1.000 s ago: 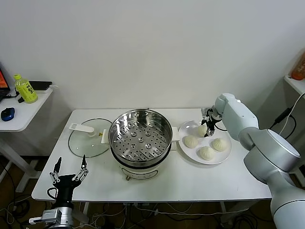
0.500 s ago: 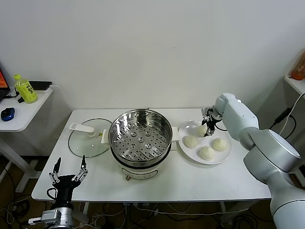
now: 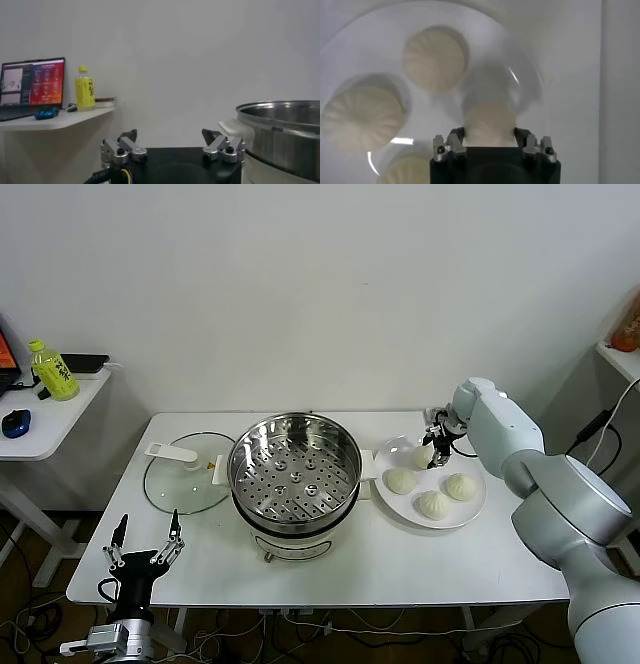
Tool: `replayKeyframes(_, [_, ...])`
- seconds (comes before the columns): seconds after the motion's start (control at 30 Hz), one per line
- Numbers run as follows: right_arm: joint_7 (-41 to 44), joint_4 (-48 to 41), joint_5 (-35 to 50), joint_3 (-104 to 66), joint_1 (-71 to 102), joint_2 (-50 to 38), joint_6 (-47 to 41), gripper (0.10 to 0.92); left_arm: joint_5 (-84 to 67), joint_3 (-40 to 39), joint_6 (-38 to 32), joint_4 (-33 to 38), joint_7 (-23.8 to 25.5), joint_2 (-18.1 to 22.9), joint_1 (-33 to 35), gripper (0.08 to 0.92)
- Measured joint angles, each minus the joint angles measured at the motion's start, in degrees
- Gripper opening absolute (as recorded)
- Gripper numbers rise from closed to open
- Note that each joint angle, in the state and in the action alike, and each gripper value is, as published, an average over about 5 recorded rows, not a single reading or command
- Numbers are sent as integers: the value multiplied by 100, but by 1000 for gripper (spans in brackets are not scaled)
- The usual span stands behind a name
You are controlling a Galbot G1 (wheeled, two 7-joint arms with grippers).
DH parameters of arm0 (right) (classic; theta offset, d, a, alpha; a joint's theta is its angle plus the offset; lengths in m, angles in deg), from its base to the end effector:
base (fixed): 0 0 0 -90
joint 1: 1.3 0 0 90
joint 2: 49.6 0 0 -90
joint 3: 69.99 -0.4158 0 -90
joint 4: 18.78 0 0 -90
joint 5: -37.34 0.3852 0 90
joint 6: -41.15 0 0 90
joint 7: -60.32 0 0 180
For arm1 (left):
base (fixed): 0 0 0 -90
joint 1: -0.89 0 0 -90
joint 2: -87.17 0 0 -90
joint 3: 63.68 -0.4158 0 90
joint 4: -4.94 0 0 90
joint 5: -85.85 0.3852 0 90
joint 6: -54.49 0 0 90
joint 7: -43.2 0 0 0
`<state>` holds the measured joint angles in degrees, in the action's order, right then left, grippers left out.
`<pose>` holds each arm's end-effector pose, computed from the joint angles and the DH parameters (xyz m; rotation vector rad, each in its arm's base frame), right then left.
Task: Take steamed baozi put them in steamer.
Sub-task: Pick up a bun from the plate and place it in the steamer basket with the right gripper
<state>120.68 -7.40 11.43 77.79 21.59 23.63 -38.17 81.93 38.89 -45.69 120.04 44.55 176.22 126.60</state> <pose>0.7327 -0.1674 -0.2654 1.1832 -1.4522 1.3497 0.1299 0.0801 -0.4026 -0.2471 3.1297 0.1156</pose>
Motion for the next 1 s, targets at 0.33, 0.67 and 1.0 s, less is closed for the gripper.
replayKeyframes(0.33, [113, 719, 565, 450, -253, -309, 34, 619, 3, 55, 3, 11, -22, 24, -7, 823])
replayKeyframes(0.67, [193, 2094, 1575, 1422, -873, -915, 24, 603, 48, 68, -10, 43, -31, 59, 44, 823])
replayKeyframes(1.0, [220, 3952, 2761, 2612, -2001, -1340, -28, 602, 115, 38, -49, 78, -41, 95, 124, 823])
